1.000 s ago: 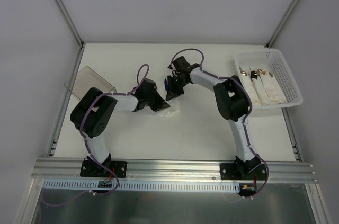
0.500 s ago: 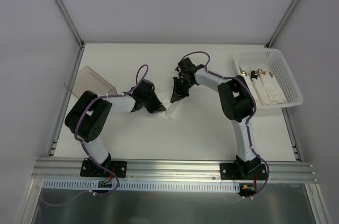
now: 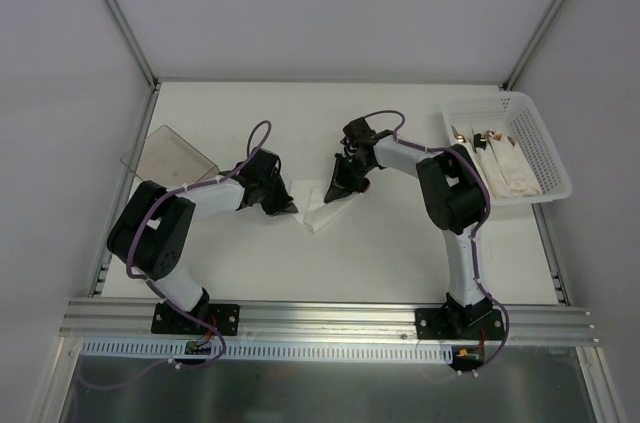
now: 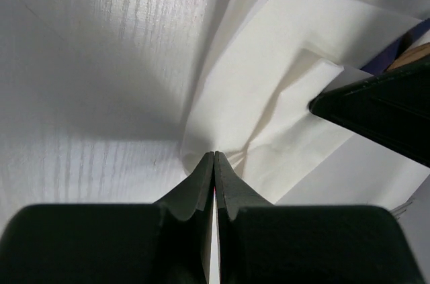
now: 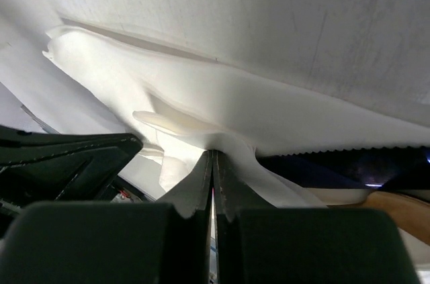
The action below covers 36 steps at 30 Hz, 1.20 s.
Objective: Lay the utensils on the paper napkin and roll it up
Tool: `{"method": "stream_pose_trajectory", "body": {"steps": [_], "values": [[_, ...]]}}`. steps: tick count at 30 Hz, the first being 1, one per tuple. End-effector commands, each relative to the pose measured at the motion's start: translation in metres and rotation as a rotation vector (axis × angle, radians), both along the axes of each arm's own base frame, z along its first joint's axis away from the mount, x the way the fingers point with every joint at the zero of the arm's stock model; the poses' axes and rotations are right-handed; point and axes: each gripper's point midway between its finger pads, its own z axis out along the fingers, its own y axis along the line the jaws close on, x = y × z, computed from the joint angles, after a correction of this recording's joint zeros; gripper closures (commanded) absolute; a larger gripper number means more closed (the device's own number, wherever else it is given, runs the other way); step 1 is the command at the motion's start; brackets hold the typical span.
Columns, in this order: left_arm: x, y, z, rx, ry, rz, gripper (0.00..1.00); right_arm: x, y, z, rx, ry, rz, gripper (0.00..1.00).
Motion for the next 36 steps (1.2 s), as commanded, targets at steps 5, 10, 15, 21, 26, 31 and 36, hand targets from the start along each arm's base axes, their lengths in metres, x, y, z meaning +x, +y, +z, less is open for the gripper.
{"method": "stream_pose_trajectory", "body": {"steps": [5, 10, 15, 21, 26, 31, 36], "values": [[0.004, 0.0, 0.048, 0.004, -0.133, -0.06, 1.0, -0.036, -0.032, -0.04, -0.181, 0.155, -0.101, 1.0], [-0.002, -0.029, 0.046, -0.022, -0.1, -0.123, 0.99, -0.044, -0.038, -0.046, -0.209, 0.189, -0.143, 1.0], [-0.005, -0.051, 0.024, -0.011, -0.029, -0.137, 0.99, -0.048, -0.041, -0.051, -0.223, 0.226, -0.186, 1.0], [-0.011, -0.059, -0.004, 0.006, 0.059, -0.129, 1.0, -0.046, -0.037, -0.05, -0.204, 0.234, -0.191, 1.0], [-0.025, -0.047, -0.035, 0.048, 0.15, -0.107, 1.0, -0.029, -0.023, -0.024, -0.104, 0.162, -0.12, 0.96], [-0.037, -0.026, -0.052, 0.07, 0.207, -0.1, 1.0, 0.0, -0.021, 0.009, -0.056, -0.016, 0.018, 0.92], [-0.036, -0.007, -0.053, 0.095, 0.201, -0.115, 1.0, 0.013, -0.029, 0.02, -0.085, -0.116, 0.167, 0.91]]}}
